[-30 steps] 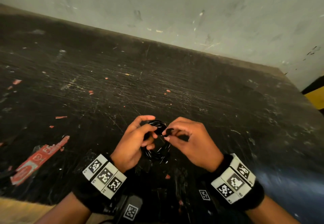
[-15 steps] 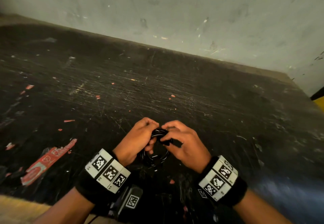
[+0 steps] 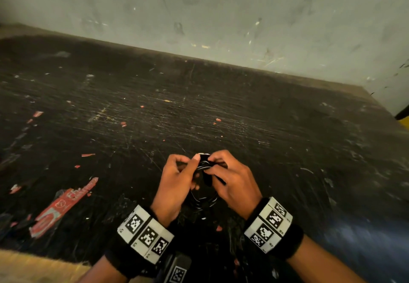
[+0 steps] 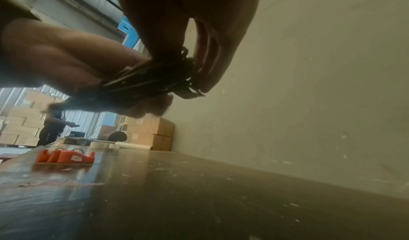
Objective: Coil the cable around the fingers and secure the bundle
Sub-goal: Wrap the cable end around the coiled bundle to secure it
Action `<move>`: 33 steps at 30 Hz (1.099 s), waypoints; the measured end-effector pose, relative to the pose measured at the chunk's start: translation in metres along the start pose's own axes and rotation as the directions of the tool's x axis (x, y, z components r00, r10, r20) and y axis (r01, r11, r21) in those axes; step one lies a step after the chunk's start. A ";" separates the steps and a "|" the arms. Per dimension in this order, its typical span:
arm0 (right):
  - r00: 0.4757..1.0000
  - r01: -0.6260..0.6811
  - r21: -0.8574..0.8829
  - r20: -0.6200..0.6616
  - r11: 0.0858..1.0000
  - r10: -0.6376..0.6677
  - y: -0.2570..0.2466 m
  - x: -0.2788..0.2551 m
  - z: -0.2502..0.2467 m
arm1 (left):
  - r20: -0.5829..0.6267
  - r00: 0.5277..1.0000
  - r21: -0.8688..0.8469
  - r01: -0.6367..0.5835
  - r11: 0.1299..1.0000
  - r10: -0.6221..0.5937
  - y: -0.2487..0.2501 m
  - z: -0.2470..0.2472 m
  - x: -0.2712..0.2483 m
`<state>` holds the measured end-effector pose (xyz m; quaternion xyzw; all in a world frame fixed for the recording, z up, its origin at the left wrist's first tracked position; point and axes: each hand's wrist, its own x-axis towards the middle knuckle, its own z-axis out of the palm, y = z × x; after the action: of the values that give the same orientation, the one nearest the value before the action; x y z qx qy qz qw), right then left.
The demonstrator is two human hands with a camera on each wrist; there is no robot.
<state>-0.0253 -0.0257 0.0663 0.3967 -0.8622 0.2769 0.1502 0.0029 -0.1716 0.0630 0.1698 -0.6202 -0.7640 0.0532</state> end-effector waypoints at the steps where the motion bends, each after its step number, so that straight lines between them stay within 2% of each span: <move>1: 1.000 0.000 -0.010 -0.010 1.000 0.000 0.001 -0.001 0.001 | -0.002 0.999 -0.005 0.033 0.999 -0.033 -0.001 0.000 0.001; 6: 1.000 -0.016 -0.057 -0.014 0.998 0.015 0.001 -0.002 0.000 | 0.162 0.968 -0.060 0.202 0.977 -0.191 0.001 -0.001 0.008; 8: 1.000 -0.017 -0.058 -0.007 0.998 0.016 0.003 -0.002 -0.003 | 0.165 0.964 -0.082 0.224 0.971 -0.208 0.001 -0.002 0.011; 11: 1.000 0.017 -0.042 0.010 0.999 -0.017 0.008 -0.004 -0.007 | 0.140 0.974 -0.085 0.191 0.978 -0.178 -0.001 0.001 0.014; 14: 0.999 -0.035 0.130 -0.013 0.991 0.037 0.009 -0.007 -0.009 | 0.130 0.984 -0.065 0.127 0.990 -0.118 -0.005 0.006 0.013; 16: 0.996 -0.068 0.288 -0.032 0.955 0.080 0.007 -0.010 -0.009 | 0.130 0.988 -0.027 0.089 0.996 -0.085 -0.007 0.008 0.011; 19: 0.985 -0.099 0.431 -0.086 0.897 0.149 0.003 -0.012 -0.010 | 0.145 0.989 0.018 0.031 0.999 -0.033 -0.010 0.011 0.006; 21: 0.943 -0.191 0.556 -0.126 0.809 0.309 0.002 -0.012 -0.010 | 0.149 0.988 0.051 -0.041 0.998 0.033 -0.010 0.013 0.000; 23: 0.857 -0.300 0.679 -0.116 0.670 0.502 0.001 -0.013 -0.012 | 0.163 0.981 0.075 -0.116 0.990 0.102 -0.008 0.014 -0.005; 25: 0.793 -0.341 0.766 -0.077 0.545 0.604 -0.002 -0.014 -0.013 | 0.201 0.967 0.095 -0.180 0.979 0.158 -0.005 0.013 -0.009; 26: 0.775 -0.349 0.786 -0.064 0.510 0.629 -0.004 -0.016 -0.013 | 0.227 0.959 0.104 -0.197 0.975 0.170 -0.003 0.013 -0.010; 33: 0.757 -0.345 0.805 -0.066 0.483 0.650 -0.007 -0.023 -0.024 | 0.370 0.909 0.193 -0.279 0.941 0.193 -0.006 0.018 -0.015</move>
<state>-0.0039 -0.0012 0.0774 0.0896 -0.7002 0.7072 0.0397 0.0122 -0.1492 0.0630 -0.0386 -0.7242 -0.6883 0.0151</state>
